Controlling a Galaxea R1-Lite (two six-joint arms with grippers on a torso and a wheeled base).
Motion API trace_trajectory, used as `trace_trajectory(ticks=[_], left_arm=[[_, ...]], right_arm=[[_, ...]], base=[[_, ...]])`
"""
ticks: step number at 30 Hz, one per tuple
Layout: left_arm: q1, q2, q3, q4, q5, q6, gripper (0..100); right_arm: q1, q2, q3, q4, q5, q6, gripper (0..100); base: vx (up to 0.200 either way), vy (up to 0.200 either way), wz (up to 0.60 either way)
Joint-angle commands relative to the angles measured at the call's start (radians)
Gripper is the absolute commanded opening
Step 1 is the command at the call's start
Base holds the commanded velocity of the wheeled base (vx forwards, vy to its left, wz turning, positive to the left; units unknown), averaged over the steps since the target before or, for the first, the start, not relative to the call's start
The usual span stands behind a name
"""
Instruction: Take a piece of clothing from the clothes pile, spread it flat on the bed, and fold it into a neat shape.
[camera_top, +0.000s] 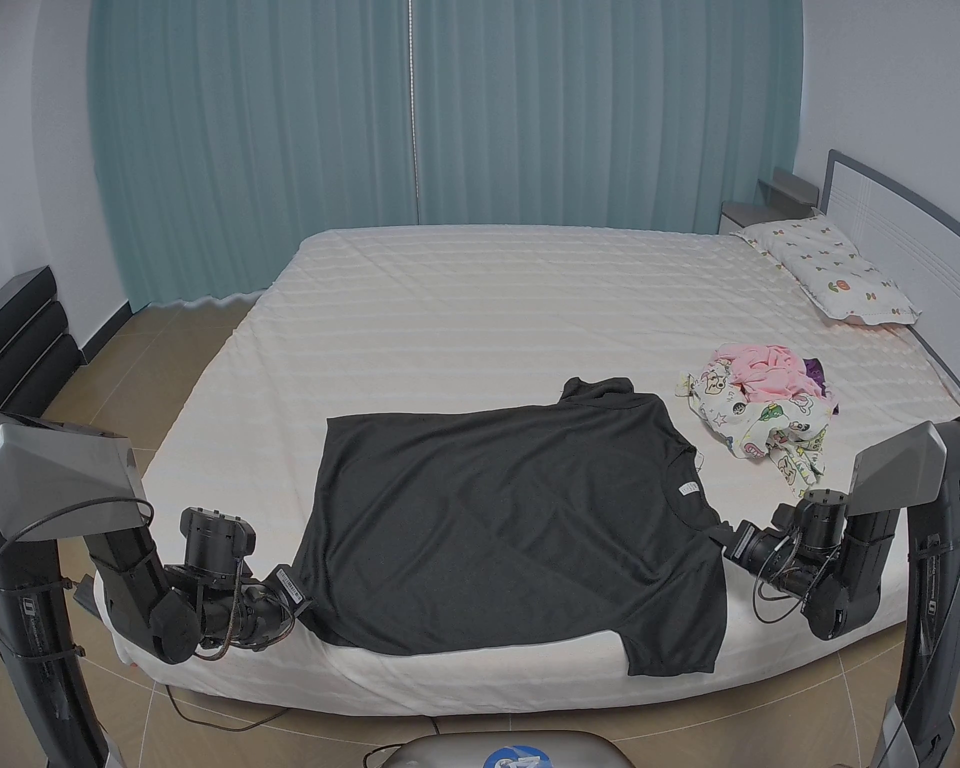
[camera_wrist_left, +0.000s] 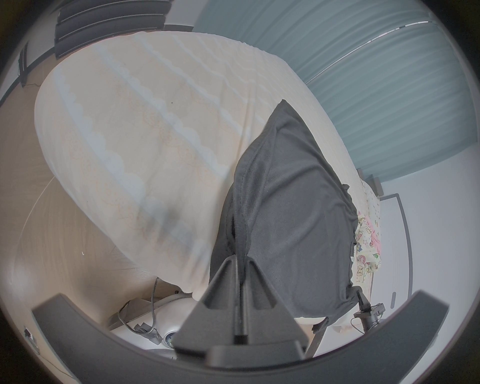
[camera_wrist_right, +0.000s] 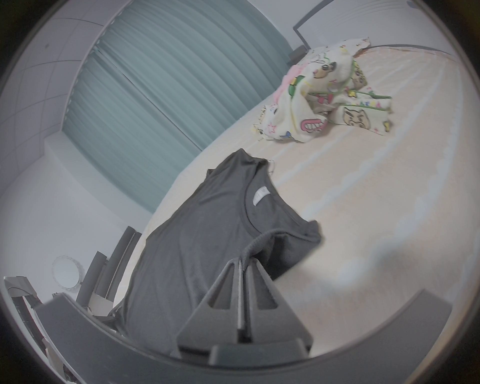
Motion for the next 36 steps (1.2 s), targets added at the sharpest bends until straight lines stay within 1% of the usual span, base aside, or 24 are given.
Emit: trace_trajectory(ticks=[1,3,4,6,9,13,16,20,28,31,34,36], left_arm=[[0.002,-0.002,-0.005,0.0,0.001,-0.005,0],[0.002,-0.002,-0.005,0.0,0.001,-0.005,0],[0.002,-0.002,-0.005,0.0,0.001,-0.005,0],[0.004,-0.002,-0.006,0.0,0.001,-0.005,0],[0.004,-0.002,-0.006,0.0,0.003,-0.005,0],[0.004,-0.001,-0.006,0.0,0.003,-0.005,0],[0.004,-0.001,-0.006,0.0,0.003,-0.005,0],[0.004,-0.001,-0.006,0.0,0.003,-0.005,0],[0.004,-0.001,-0.006,0.0,0.003,-0.005,0],[0.004,-0.001,-0.006,0.0,0.001,-0.005,0],[0.004,-0.001,-0.008,0.0,0.003,-0.005,0],[0.006,-0.002,-0.008,0.0,0.001,-0.005,0]], right_arm=[[-0.002,-0.002,-0.092,0.036,0.02,-0.001,0],[-0.002,-0.004,-0.12,0.056,0.02,-0.006,0],[-0.002,-0.001,-0.154,0.086,0.023,-0.011,100],[0.002,0.014,-0.194,0.103,0.034,-0.014,100],[0.006,0.054,-0.254,0.099,0.032,-0.011,100],[-0.003,0.054,-0.241,0.105,0.029,-0.012,100],[-0.046,0.034,-0.177,0.103,0.032,-0.014,100],[-0.08,-0.009,-0.088,0.099,0.042,-0.017,100],[-0.118,-0.078,0.079,0.102,0.059,-0.057,100],[-0.118,-0.079,0.156,0.097,0.089,-0.069,100],[-0.115,-0.068,0.23,0.085,0.129,-0.13,100],[-0.112,-0.061,0.251,0.068,0.132,-0.153,100]], base=[[0.0,0.0,0.0],[0.0,0.0,0.0],[0.0,0.0,0.0],[0.0,0.0,0.0],[0.0,0.0,0.0],[0.0,0.0,0.0],[0.0,0.0,0.0],[0.0,0.0,0.0],[0.0,0.0,0.0],[0.0,0.0,0.0],[0.0,0.0,0.0],[0.0,0.0,0.0]])
